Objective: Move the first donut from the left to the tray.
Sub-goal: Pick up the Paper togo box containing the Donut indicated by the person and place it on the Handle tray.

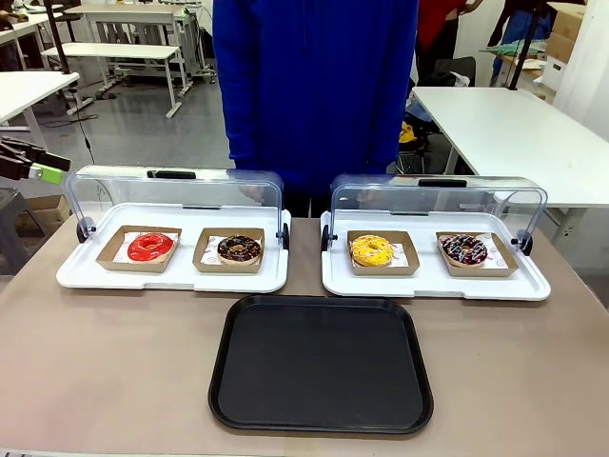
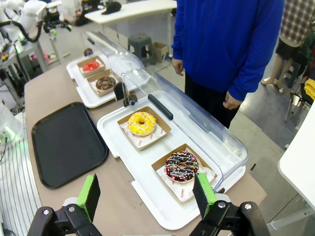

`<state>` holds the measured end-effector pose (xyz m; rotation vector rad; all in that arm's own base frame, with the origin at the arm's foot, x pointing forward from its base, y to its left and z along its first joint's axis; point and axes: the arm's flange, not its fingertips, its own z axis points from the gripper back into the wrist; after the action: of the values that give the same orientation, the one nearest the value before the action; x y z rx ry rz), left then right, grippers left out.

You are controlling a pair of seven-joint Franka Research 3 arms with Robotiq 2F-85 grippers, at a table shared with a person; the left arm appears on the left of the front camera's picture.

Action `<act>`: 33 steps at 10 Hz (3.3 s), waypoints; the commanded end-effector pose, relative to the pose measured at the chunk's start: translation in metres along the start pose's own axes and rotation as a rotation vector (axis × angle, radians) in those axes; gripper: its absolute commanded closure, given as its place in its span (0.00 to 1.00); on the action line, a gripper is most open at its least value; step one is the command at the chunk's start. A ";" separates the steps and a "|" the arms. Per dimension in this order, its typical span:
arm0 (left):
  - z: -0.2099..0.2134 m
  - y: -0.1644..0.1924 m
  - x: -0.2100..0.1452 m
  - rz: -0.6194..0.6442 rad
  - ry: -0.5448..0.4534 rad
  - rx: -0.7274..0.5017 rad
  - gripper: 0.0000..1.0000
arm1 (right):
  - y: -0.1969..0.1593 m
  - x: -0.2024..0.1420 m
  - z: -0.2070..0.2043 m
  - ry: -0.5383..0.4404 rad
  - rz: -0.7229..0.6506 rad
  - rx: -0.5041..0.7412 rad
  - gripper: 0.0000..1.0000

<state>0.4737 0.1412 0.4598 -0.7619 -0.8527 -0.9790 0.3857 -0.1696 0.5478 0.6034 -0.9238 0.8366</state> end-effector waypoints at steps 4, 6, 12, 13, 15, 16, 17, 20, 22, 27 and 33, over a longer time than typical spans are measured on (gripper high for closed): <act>0.000 0.000 0.000 0.000 0.000 0.000 0.00 | -0.004 0.003 -0.001 -0.031 0.026 0.002 0.00; 0.000 0.000 0.000 0.000 0.000 0.000 0.00 | -0.004 0.003 -0.001 -0.031 0.026 0.002 0.00; 0.000 0.000 0.000 0.000 0.000 0.000 0.00 | -0.004 0.003 -0.001 -0.031 0.026 0.002 0.00; 0.000 0.000 0.000 0.000 0.000 0.000 0.00 | -0.004 0.003 -0.001 -0.031 0.026 0.002 0.00; 0.000 0.000 0.000 0.000 0.000 0.000 0.00 | -0.004 0.003 -0.001 -0.031 0.026 0.002 0.00; 0.000 0.000 0.000 0.000 0.000 0.000 0.00 | -0.004 0.003 -0.001 -0.031 0.026 0.002 0.00; 0.000 0.000 0.000 0.000 0.000 0.000 0.00 | -0.004 0.003 -0.001 -0.031 0.026 0.002 0.00; 0.000 0.000 0.000 0.000 0.000 0.000 0.00 | -0.004 0.003 -0.001 -0.031 0.026 0.002 0.00; 0.000 0.000 0.000 0.000 0.000 0.000 0.00 | -0.004 0.003 -0.001 -0.031 0.026 0.002 0.00; 0.000 0.000 0.000 0.000 0.000 0.000 0.00 | -0.004 0.003 -0.001 -0.031 0.026 0.002 0.00; 0.000 0.000 0.000 0.000 0.000 0.000 0.00 | -0.004 0.003 -0.001 -0.031 0.026 0.002 0.00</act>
<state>0.4737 0.1412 0.4598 -0.7619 -0.8527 -0.9790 0.3855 -0.1695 0.5477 0.6051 -0.9233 0.8380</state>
